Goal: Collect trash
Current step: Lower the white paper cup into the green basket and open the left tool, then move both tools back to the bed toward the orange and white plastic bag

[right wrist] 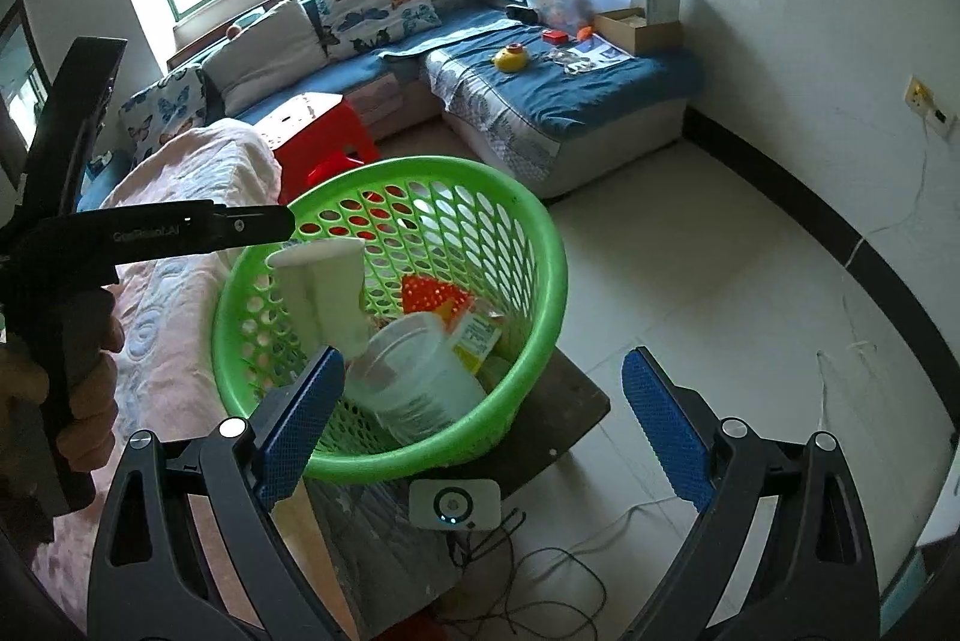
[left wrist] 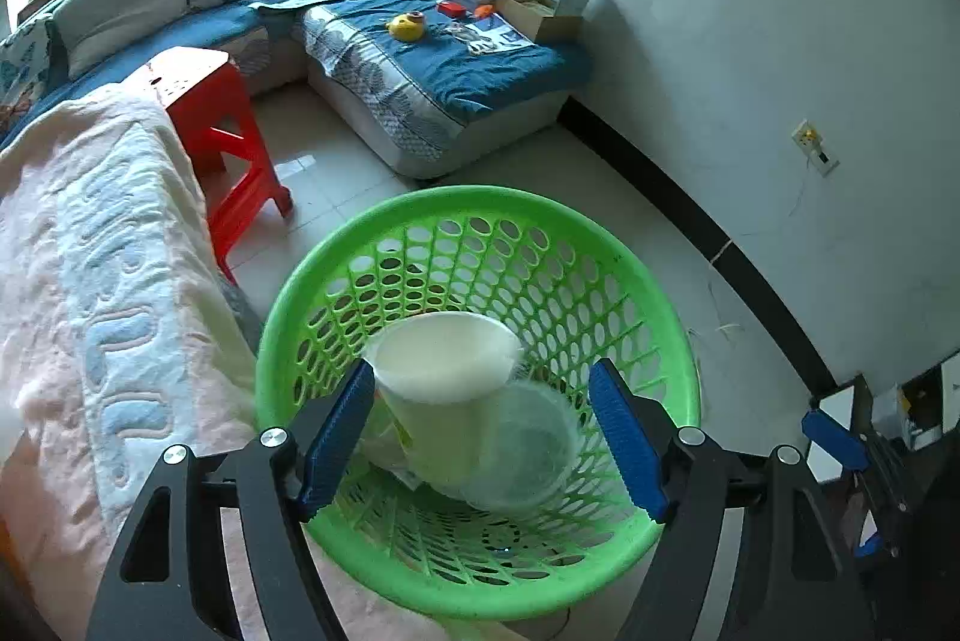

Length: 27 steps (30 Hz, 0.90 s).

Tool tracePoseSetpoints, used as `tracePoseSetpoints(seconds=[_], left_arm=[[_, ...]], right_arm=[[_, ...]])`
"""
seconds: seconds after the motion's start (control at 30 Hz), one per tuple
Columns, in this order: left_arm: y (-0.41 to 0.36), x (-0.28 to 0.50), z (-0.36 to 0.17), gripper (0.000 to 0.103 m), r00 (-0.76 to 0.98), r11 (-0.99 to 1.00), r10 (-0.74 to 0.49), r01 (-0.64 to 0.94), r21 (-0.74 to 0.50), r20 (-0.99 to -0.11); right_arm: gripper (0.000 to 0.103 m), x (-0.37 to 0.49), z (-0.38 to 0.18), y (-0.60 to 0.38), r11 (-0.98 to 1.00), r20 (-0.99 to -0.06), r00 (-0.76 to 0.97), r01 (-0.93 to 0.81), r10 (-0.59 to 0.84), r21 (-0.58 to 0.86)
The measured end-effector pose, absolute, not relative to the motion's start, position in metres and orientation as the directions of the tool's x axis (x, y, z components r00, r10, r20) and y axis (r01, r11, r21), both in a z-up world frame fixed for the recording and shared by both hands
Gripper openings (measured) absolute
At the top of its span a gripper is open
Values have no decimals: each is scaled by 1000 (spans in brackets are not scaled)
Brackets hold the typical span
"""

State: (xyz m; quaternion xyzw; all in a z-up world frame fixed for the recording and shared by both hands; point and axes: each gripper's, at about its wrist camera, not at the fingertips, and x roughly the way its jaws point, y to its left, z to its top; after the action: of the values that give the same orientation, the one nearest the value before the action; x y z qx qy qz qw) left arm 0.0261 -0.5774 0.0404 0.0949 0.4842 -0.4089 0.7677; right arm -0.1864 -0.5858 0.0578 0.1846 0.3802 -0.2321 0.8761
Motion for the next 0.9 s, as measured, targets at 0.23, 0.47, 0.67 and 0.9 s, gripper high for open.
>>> tracePoseSetpoints(seconds=[0.23,0.47,0.67,0.9], left_arm=[[-551,18,50,74,185,633,-568,721,-282,-802],[-495,15,77,74,246,665,-585,691,-284,-773],[-438,13,90,74,321,725,-564,634,-269,-761],[-367,17,101,74,415,794,-515,561,-234,-750]], right_arm=[[93,-188,62,-580,832,-745,615,534,-259,151],[93,-183,74,-559,863,-733,639,483,-233,147],[93,-165,91,-528,908,-714,678,391,-175,149],[93,-129,100,-481,956,-701,708,259,-89,140]])
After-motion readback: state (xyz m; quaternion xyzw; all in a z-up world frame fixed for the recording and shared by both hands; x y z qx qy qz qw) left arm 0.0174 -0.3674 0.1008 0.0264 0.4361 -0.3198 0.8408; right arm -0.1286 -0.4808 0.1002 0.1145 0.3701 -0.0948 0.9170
